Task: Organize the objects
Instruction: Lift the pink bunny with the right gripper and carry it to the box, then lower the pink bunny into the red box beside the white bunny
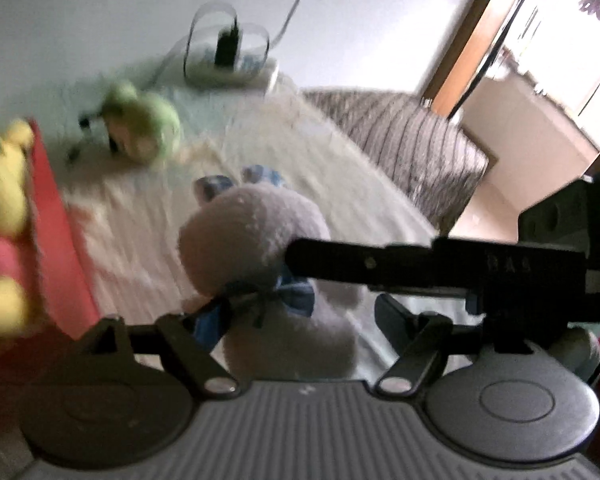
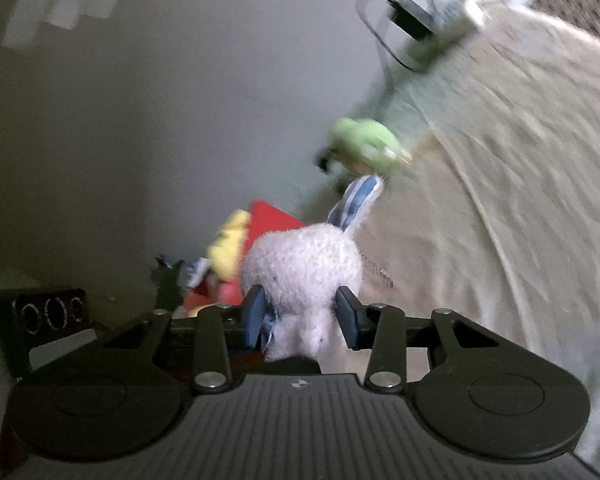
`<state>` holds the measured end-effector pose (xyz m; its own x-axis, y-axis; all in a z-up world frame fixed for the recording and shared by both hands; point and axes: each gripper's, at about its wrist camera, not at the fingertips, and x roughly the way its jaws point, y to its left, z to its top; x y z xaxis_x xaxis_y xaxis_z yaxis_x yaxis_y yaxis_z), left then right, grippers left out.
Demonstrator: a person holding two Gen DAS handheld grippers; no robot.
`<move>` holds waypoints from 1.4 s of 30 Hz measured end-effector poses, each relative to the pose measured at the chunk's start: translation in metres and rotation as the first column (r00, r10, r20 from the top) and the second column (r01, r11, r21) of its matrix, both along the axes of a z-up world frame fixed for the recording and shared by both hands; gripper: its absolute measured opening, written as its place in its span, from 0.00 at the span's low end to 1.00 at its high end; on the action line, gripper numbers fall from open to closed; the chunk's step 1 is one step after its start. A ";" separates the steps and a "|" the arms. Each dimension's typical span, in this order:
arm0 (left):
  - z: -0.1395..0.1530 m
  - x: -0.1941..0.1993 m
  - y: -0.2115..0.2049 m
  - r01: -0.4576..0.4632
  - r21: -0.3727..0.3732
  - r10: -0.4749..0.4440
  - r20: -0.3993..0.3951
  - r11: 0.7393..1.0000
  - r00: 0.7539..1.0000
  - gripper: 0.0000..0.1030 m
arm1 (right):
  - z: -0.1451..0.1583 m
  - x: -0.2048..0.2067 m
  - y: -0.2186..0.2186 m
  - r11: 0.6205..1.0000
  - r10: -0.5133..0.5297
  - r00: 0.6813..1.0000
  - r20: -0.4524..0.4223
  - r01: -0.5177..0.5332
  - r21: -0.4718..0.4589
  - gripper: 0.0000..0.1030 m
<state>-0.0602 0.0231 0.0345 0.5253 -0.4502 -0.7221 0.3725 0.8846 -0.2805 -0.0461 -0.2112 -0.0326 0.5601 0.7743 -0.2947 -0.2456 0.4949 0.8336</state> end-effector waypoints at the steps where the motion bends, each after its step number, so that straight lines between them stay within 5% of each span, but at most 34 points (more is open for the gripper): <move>1: 0.008 -0.003 0.004 -0.004 -0.011 0.004 0.024 1.000 1.000 0.75 | 0.008 -0.002 0.002 1.000 0.001 1.000 0.025 -0.001 0.002 0.41; 9: 0.064 -0.027 0.058 -0.076 -0.079 0.089 0.183 0.994 0.979 0.75 | 0.068 0.002 0.049 0.997 0.054 0.982 0.182 -0.061 0.038 0.41; 17: 0.087 -0.052 0.146 -0.216 -0.077 0.228 0.250 0.973 0.941 0.75 | 0.085 0.022 0.145 0.976 0.203 0.953 0.224 -0.217 0.037 0.41; 30: 0.044 -0.048 0.265 -0.426 -0.011 0.422 0.156 0.905 0.893 0.75 | 0.047 0.045 0.294 0.931 0.364 0.922 0.135 -0.361 -0.044 0.41; 42: 0.000 -0.049 0.302 -0.465 0.010 0.464 0.059 0.885 0.884 0.75 | 0.030 0.053 0.335 0.905 0.413 0.906 0.094 -0.397 -0.152 0.35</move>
